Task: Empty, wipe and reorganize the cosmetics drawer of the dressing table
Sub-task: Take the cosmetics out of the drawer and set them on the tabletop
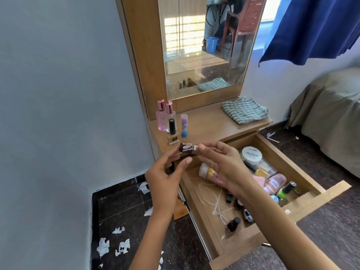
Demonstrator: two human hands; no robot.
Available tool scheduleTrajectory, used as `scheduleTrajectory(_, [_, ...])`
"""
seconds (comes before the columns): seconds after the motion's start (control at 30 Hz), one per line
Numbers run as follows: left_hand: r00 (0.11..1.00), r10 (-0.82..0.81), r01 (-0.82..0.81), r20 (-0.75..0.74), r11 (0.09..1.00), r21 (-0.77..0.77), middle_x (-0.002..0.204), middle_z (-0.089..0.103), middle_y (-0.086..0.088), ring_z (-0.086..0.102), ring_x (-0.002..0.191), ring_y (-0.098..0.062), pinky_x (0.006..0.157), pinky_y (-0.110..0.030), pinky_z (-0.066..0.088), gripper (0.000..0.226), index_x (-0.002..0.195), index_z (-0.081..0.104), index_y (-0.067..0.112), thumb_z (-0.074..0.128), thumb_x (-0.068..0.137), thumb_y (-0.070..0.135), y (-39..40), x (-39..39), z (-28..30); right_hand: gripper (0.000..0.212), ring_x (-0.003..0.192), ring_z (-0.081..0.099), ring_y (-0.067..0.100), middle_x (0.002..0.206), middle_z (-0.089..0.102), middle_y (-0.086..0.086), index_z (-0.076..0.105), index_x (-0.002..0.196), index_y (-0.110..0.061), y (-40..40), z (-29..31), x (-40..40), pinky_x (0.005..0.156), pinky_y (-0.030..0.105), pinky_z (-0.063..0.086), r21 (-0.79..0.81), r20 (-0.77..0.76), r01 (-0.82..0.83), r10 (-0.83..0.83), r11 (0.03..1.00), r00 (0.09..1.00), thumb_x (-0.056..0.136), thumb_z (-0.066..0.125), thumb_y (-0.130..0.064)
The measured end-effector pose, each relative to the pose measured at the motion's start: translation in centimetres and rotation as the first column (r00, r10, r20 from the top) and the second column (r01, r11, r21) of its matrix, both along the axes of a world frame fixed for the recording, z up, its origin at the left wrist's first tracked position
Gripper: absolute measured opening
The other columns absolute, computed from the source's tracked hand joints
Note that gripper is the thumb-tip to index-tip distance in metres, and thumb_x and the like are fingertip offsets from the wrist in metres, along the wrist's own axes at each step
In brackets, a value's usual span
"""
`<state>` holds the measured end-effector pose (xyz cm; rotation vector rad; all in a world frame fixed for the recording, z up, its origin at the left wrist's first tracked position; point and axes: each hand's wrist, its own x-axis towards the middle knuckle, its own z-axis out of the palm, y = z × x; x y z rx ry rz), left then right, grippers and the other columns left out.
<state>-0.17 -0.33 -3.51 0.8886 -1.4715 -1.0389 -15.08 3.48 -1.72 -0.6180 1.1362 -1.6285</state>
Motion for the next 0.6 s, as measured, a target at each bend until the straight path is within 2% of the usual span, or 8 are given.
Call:
scheduleTrajectory(0.07, [0.990, -0.048, 0.055, -0.132, 0.997, 0.055, 0.107, 0.072, 0.004, 0.067, 0.101, -0.011, 0.083, -0.020, 0.053, 0.048, 0.123, 0.063, 0.015, 0.076, 0.077, 0.014, -0.2, -0.4, 0.5, 0.035, 0.094, 0.072, 0.020, 0.101, 0.074, 0.014, 0.068, 0.096, -0.005, -0.5, -0.3, 0.8, 0.072, 0.019, 0.056, 0.002, 0.129, -0.013, 0.013, 1.000, 0.992, 0.067, 0.080, -0.019])
scheduleTrajectory(0.13, [0.976, -0.042, 0.058, -0.213, 0.996, 0.069, 0.105, 0.073, 0.000, 0.069, 0.100, -0.015, 0.083, -0.022, 0.054, 0.049, 0.123, 0.062, 0.009, 0.075, 0.077, 0.006, -0.4, -0.9, 0.8, 0.036, 0.090, 0.072, 0.017, 0.099, 0.074, 0.013, 0.069, 0.096, -0.005, -1.0, -0.5, 1.5, 0.070, 0.018, 0.056, -0.003, 0.137, -0.018, 0.018, 1.000, 0.990, 0.065, 0.081, -0.021])
scheduleTrajectory(0.3, [0.985, 0.064, -0.071, -0.159, 0.997, -0.041, 0.101, 0.072, 0.005, 0.069, 0.094, -0.011, 0.079, -0.023, 0.055, 0.040, 0.113, 0.063, 0.012, 0.077, 0.077, 0.004, -1.8, -1.1, 1.3, 0.039, 0.101, 0.070, 0.020, 0.106, 0.074, 0.011, 0.067, 0.108, -0.006, -0.9, -1.1, 1.6, 0.074, 0.021, 0.057, 0.013, 0.006, -0.071, 0.071, 0.997, 0.997, 0.074, 0.077, -0.022])
scheduleTrajectory(0.33, [0.989, 0.092, -0.103, -0.119, 0.991, -0.087, 0.101, 0.070, 0.007, 0.068, 0.095, -0.008, 0.080, -0.023, 0.055, 0.040, 0.113, 0.061, 0.014, 0.077, 0.077, 0.006, -2.3, -0.8, 1.3, 0.035, 0.102, 0.070, 0.019, 0.106, 0.074, 0.008, 0.066, 0.109, -0.009, -0.7, -1.3, 1.3, 0.074, 0.021, 0.057, 0.029, -0.043, -0.076, 0.077, 0.997, 0.996, 0.077, 0.075, -0.021])
scheduleTrajectory(0.4, [0.987, 0.159, -0.155, 0.005, 0.968, -0.200, 0.104, 0.068, 0.010, 0.065, 0.098, -0.005, 0.083, -0.023, 0.054, 0.039, 0.114, 0.062, 0.016, 0.076, 0.079, 0.012, -3.4, -0.1, 1.0, 0.021, 0.098, 0.071, 0.015, 0.102, 0.075, 0.002, 0.069, 0.105, -0.016, -0.2, -1.6, 0.7, 0.073, 0.024, 0.056, 0.069, -0.241, -0.047, 0.062, 0.996, 0.969, 0.084, 0.071, -0.021])
scheduleTrajectory(0.47, [0.971, 0.213, -0.179, 0.105, 0.949, -0.261, 0.107, 0.067, 0.008, 0.063, 0.100, -0.006, 0.086, -0.028, 0.054, 0.038, 0.115, 0.063, 0.016, 0.075, 0.080, 0.016, -4.4, 0.5, 0.5, 0.009, 0.093, 0.071, 0.016, 0.095, 0.075, 0.001, 0.071, 0.096, -0.020, 0.4, -2.2, 0.1, 0.069, 0.024, 0.053, 0.072, -0.450, 0.015, 0.019, 0.997, 0.893, 0.087, 0.069, -0.022])
scheduleTrajectory(0.6, [0.956, 0.219, -0.164, 0.195, 0.951, -0.263, 0.111, 0.066, 0.005, 0.061, 0.104, -0.008, 0.089, -0.039, 0.054, 0.038, 0.117, 0.063, 0.018, 0.074, 0.081, 0.019, -5.6, 0.4, -0.5, 0.007, 0.088, 0.070, 0.013, 0.090, 0.074, -0.001, 0.071, 0.093, -0.018, 1.3, -3.5, -0.6, 0.070, 0.024, 0.053, 0.030, -0.627, 0.045, -0.016, 0.999, 0.779, 0.087, 0.069, -0.018])
